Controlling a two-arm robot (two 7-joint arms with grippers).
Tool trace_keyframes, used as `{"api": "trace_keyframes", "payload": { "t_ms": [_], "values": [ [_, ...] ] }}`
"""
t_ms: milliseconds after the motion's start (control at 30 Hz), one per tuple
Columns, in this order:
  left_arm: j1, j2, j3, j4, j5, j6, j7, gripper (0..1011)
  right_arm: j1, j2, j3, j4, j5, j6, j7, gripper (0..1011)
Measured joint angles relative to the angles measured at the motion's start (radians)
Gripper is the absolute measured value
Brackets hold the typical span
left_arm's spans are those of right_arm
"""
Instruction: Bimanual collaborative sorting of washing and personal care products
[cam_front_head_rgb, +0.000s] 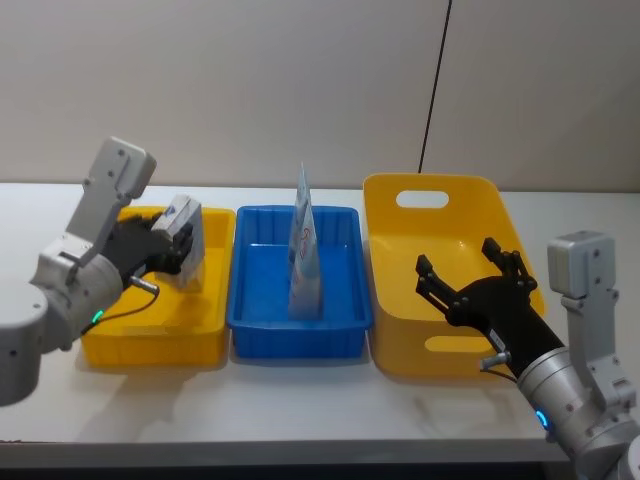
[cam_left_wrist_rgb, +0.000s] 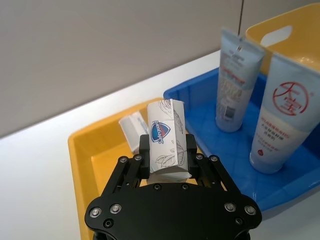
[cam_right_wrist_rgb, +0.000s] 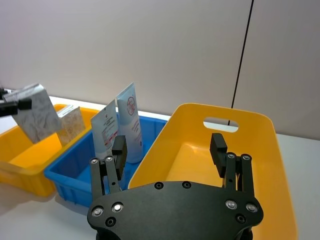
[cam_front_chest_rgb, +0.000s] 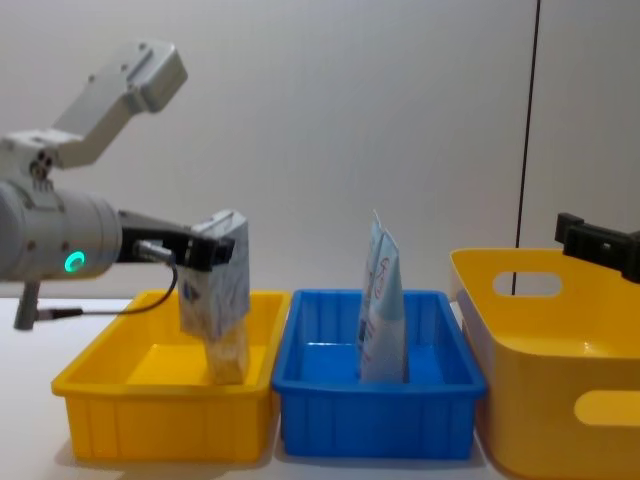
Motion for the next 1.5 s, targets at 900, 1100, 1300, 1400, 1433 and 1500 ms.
{"api": "trace_keyframes", "payload": {
  "t_ms": [900,1100,1300,1400,1433,1500],
  "values": [
    [-0.139,0.133,0.06,-0.125,-0.023,-0.098,-0.337,358,0.0,0.0,0.0,0.0,0.0,0.0,0.0,1000],
    [-0.161,0.151,0.075,-0.137,-0.049,-0.127,-0.412,358,0.0,0.0,0.0,0.0,0.0,0.0,0.0,1000],
    [-0.173,0.164,0.09,-0.14,-0.08,-0.164,-0.489,358,0.0,0.0,0.0,0.0,0.0,0.0,0.0,1000],
    [-0.178,0.17,0.098,-0.137,-0.095,-0.182,-0.523,358,0.0,0.0,0.0,0.0,0.0,0.0,0.0,1000],
    [-0.178,0.17,0.098,-0.137,-0.095,-0.182,-0.523,358,0.0,0.0,0.0,0.0,0.0,0.0,0.0,1000],
    [-0.182,0.174,0.104,-0.13,-0.108,-0.197,-0.553,358,0.0,0.0,0.0,0.0,0.0,0.0,0.0,1000]
  ]
}}
